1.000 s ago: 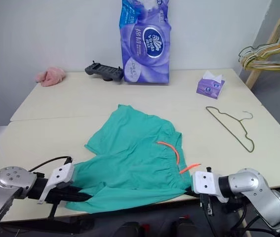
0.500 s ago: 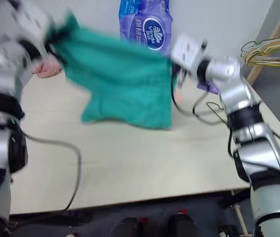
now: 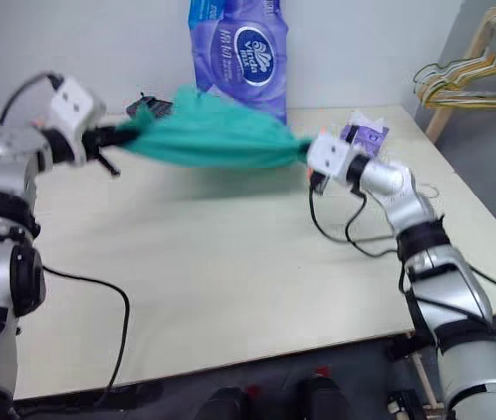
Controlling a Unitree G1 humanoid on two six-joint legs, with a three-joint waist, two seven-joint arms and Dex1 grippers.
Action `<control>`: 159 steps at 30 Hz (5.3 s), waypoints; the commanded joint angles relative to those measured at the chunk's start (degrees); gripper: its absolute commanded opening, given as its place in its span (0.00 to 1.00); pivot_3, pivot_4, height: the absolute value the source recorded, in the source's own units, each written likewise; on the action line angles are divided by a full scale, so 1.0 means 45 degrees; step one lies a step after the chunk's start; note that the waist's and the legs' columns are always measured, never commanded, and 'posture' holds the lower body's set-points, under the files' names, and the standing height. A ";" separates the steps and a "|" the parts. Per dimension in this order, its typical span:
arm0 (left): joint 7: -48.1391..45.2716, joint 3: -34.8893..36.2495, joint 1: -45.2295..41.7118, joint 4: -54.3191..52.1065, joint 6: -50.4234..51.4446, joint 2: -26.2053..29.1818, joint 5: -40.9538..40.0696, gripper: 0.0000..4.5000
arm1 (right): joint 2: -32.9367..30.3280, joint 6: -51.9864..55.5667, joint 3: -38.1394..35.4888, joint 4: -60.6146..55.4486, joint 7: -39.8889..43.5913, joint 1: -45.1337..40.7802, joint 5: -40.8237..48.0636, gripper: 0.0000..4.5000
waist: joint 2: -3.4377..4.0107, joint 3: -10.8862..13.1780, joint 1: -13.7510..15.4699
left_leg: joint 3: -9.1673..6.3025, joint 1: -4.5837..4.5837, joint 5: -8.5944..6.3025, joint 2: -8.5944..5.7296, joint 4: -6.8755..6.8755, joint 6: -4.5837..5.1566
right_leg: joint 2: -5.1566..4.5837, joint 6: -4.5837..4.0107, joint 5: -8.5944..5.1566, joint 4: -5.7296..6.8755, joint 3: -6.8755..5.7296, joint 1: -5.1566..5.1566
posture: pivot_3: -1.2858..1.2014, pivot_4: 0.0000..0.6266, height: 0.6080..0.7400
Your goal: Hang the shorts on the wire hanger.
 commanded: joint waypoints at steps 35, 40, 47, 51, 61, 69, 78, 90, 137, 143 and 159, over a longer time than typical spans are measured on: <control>-0.5494 0.0109 1.2492 -1.5721 0.7381 0.3480 -0.4048 0.00 | -0.4718 1.2272 -0.0866 -1.6206 0.4130 1.0333 0.4770 0.00 | 0.0021 0.0014 0.0696 | -0.0058 0.0360 -0.0042 0.0016 0.0021 0.0082 | 0.0031 0.0034 -0.0094 -0.0105 -0.0031 0.0414 | 0.56 0.14 1.00; -0.5226 0.0170 1.3078 -1.6658 0.7917 0.3494 -0.4335 0.00 | -0.5368 1.2243 -0.0734 -1.6297 0.4827 1.0618 0.5036 0.00 | 0.0032 0.0021 0.0729 | -0.0060 0.0359 -0.0042 0.0015 0.0022 0.0083 | 0.0031 0.0036 -0.0095 -0.0117 -0.0034 0.0421 | 0.56 0.14 1.00; -0.5015 0.0075 1.2973 -1.6592 0.7947 0.3431 -0.4280 0.00 | -0.5430 1.2677 -0.0766 -1.6116 0.4988 1.0309 0.5508 0.00 | 0.0041 0.0027 0.0707 | -0.0059 0.0361 -0.0043 0.0023 0.0021 0.0083 | 0.0044 0.0036 -0.0095 -0.0118 -0.0033 0.0420 | 0.56 0.14 1.00; -0.5248 0.0019 1.2996 -1.6525 0.7872 0.3495 -0.4356 0.10 | -0.5517 1.3317 -0.0794 -1.6471 0.5056 1.0354 0.6040 0.09 | 0.0041 0.0027 0.0717 | -0.0059 0.0360 -0.0043 0.0021 0.0021 0.0083 | 0.0043 0.0036 -0.0095 -0.0120 -0.0033 0.0422 | 0.56 0.14 1.00; -0.5568 -0.0499 1.1752 -1.5319 0.7879 0.3849 -0.4843 0.75 | -0.6213 1.4596 -0.1199 -1.7286 0.5697 1.0103 0.7845 0.82 | 0.0046 0.0030 0.0708 | -0.0061 0.0360 -0.0044 0.0022 0.0022 0.0084 | 0.0043 0.0037 -0.0095 -0.0126 -0.0038 0.0424 | 0.56 0.13 1.00; -0.5567 -0.0781 0.9349 -1.4969 1.0794 0.3973 -0.7313 0.90 | -0.6366 1.6565 -0.1748 -1.6665 0.6060 0.8319 0.9859 0.99 | 0.0041 0.0029 0.0707 | -0.0066 0.0357 -0.0043 0.0021 0.0025 0.0084 | 0.0047 0.0040 -0.0094 -0.0124 -0.0042 0.0425 | 0.55 0.11 1.00; -0.4321 -0.0283 0.7010 -1.3556 1.2180 0.1917 -0.7439 0.90 | -0.5075 1.7564 -0.2477 -1.4914 0.4765 0.6064 1.0752 0.99 | 0.0030 0.0006 0.0471 | -0.0064 0.0354 -0.0045 0.0022 0.0025 0.0087 | 0.0102 0.0040 -0.0090 -0.0119 -0.0026 0.0426 | 0.54 0.09 1.00; -0.5256 -0.0361 1.1950 -1.7301 1.0024 0.3274 -0.6839 0.90 | -0.3413 1.6568 -0.1087 -1.6339 0.2605 0.7265 0.9270 0.91 | 0.0046 -0.0001 0.0417 | -0.0053 0.0349 -0.0051 0.0035 0.0014 0.0085 | 0.0044 0.0033 -0.0089 -0.0115 -0.0012 0.0400 | 0.54 0.11 1.00; -0.4310 -0.0251 0.9766 -1.6731 1.3852 0.3269 -1.0099 0.90 | -0.3246 1.7560 -0.1891 -1.3567 0.2933 0.6172 1.0076 0.20 | 0.0063 0.0001 0.0449 | -0.0066 0.0351 -0.0054 0.0019 0.0030 0.0093 | 0.0109 0.0041 -0.0091 -0.0121 -0.0033 0.0425 | 0.54 0.12 1.00; -0.0781 0.0900 0.9090 -1.6744 1.3398 0.0321 -0.9654 0.90 | -0.2732 1.8109 -0.2966 -1.3973 0.1825 0.6037 1.0656 0.20 | 0.0087 -0.0011 0.0343 | -0.0043 0.0361 -0.0058 0.0022 0.0023 0.0099 | 0.0062 0.0043 -0.0088 -0.0117 0.0007 0.0424 | 0.54 0.13 1.00; 0.5748 -0.1201 0.8817 -1.8192 0.8245 -0.6936 -0.5619 0.90 | -0.3679 1.6301 -0.4363 -1.0375 -0.1068 0.5657 0.7000 0.20 | 0.0098 -0.0028 0.0379 | -0.0032 0.0355 -0.0056 -0.0026 0.0037 0.0101 | -0.0009 0.0021 -0.0017 -0.0126 0.0020 0.0439 | 0.52 0.11 1.00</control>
